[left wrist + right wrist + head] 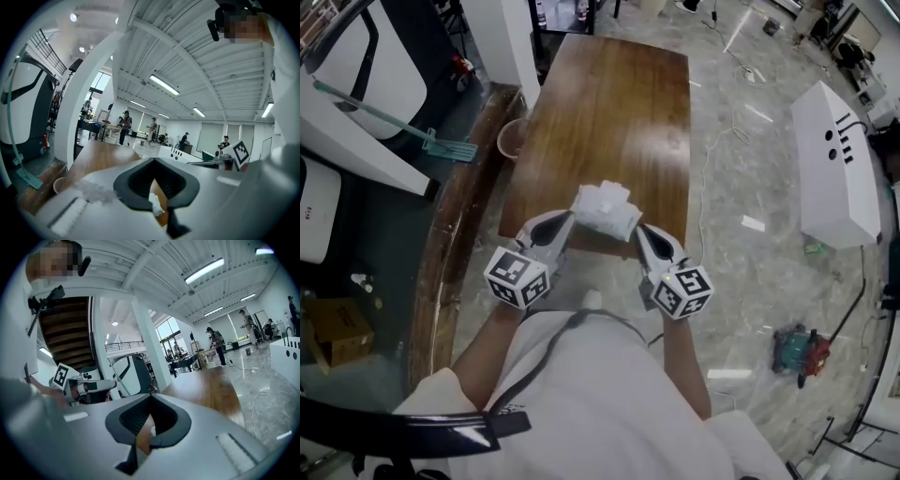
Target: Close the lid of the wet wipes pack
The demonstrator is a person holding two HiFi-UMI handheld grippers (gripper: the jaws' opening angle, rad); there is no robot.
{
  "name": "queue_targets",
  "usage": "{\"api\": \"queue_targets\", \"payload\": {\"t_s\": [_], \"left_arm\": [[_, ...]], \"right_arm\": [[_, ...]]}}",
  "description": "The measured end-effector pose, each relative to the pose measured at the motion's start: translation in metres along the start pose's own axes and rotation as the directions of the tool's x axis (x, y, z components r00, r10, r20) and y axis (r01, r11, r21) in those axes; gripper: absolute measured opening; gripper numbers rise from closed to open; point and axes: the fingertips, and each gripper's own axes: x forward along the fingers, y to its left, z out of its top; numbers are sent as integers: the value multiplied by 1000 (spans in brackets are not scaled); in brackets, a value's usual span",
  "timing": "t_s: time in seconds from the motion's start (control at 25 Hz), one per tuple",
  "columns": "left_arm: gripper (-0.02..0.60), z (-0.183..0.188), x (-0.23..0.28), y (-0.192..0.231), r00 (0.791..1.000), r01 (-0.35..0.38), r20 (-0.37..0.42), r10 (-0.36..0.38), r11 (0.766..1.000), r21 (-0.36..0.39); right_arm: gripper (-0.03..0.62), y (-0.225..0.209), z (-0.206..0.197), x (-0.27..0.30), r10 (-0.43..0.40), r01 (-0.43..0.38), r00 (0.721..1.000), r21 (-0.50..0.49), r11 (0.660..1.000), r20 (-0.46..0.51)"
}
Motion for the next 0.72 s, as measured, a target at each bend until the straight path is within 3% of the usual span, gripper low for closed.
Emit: {"api": "queue_targets", "payload": {"t_s": [0.36,0.72], "left_arm": [[2,-20,20,7,999,-31,-35,30,999,-35],[2,-23,9,46,998,-53,-49,50,997,-59]], "right_arm": [[8,-27,-8,7,20,-19,999,54,998,-30],[8,-22,-16,27,5,-2,998,47,999,-64]]}}
